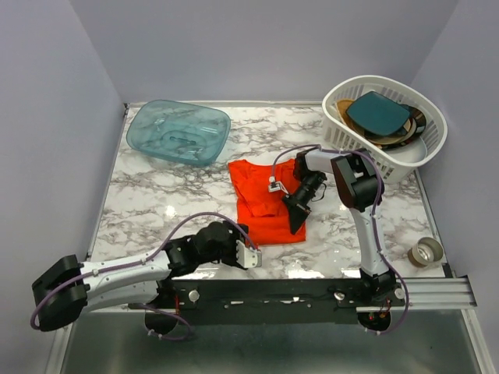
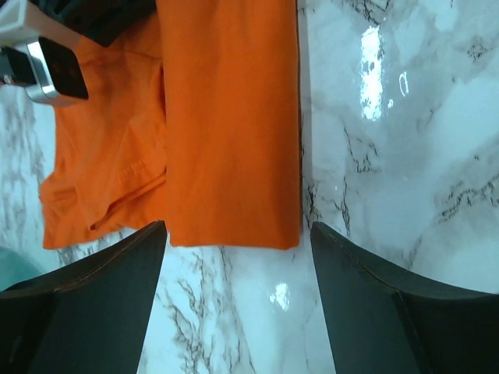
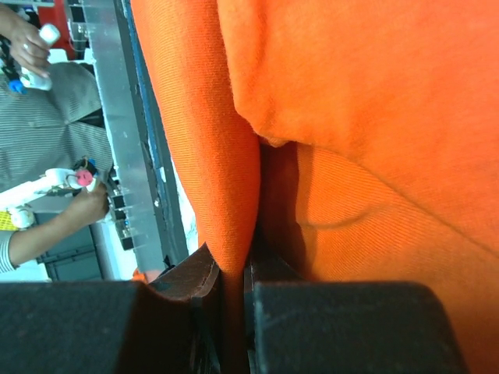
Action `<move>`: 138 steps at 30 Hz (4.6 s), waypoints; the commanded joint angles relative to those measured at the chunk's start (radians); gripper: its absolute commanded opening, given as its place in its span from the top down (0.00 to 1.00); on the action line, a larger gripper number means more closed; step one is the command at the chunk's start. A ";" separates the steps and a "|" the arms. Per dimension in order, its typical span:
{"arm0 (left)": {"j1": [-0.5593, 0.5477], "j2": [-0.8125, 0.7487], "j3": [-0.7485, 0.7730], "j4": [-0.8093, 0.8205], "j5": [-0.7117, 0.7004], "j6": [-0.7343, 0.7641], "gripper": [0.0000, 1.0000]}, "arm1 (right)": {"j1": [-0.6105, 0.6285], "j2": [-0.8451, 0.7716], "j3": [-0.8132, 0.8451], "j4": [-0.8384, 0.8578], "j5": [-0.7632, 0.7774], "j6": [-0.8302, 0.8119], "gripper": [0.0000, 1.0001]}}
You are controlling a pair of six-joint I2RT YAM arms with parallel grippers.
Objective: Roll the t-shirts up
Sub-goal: Roll the T-shirt to the center of the board.
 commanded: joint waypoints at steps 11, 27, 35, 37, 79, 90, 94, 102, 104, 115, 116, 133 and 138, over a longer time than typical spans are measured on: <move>-0.217 0.308 -0.146 0.622 -0.275 0.151 0.19 | -0.008 0.051 0.014 -0.090 0.082 -0.018 0.84; -0.227 0.734 -0.114 0.861 -0.489 0.304 0.48 | -0.013 0.058 0.020 -0.090 0.069 -0.010 0.85; -0.224 0.690 -0.042 0.541 -0.473 0.206 0.88 | -0.016 0.061 0.023 -0.090 0.068 -0.002 0.85; -0.217 0.681 0.001 0.475 -0.448 0.171 0.95 | -0.017 0.058 0.020 -0.089 0.068 -0.002 0.81; 0.210 0.647 0.567 -0.341 0.583 -0.024 1.00 | 0.412 -1.329 -1.167 1.359 0.556 0.160 0.00; 0.291 0.682 0.611 -0.398 0.682 -0.017 1.00 | 0.431 -1.246 -1.193 1.486 0.675 0.197 0.19; 0.314 0.690 0.619 -0.420 0.703 0.014 1.00 | 0.431 -1.246 -1.204 1.500 0.697 0.212 0.36; 0.339 0.730 0.697 -0.671 0.777 0.140 0.95 | 0.365 -1.244 -1.055 1.173 0.509 0.327 0.79; 0.345 0.754 0.742 -0.732 0.801 0.151 0.95 | 0.334 -1.244 -1.003 1.072 0.407 0.324 0.80; 0.452 0.909 0.875 -0.883 0.867 0.097 0.91 | 0.092 -0.940 -0.732 0.580 0.073 0.122 0.91; 0.469 0.946 0.890 -0.891 0.869 0.088 0.90 | 0.073 -0.907 -0.707 0.556 0.056 0.107 0.91; 0.530 1.217 1.115 -1.042 0.861 0.203 0.90 | -0.054 -0.353 -0.379 0.215 0.037 -0.105 0.92; 0.549 1.291 1.165 -1.226 0.881 0.331 1.00 | -0.060 -0.261 -0.308 0.138 0.046 -0.133 0.93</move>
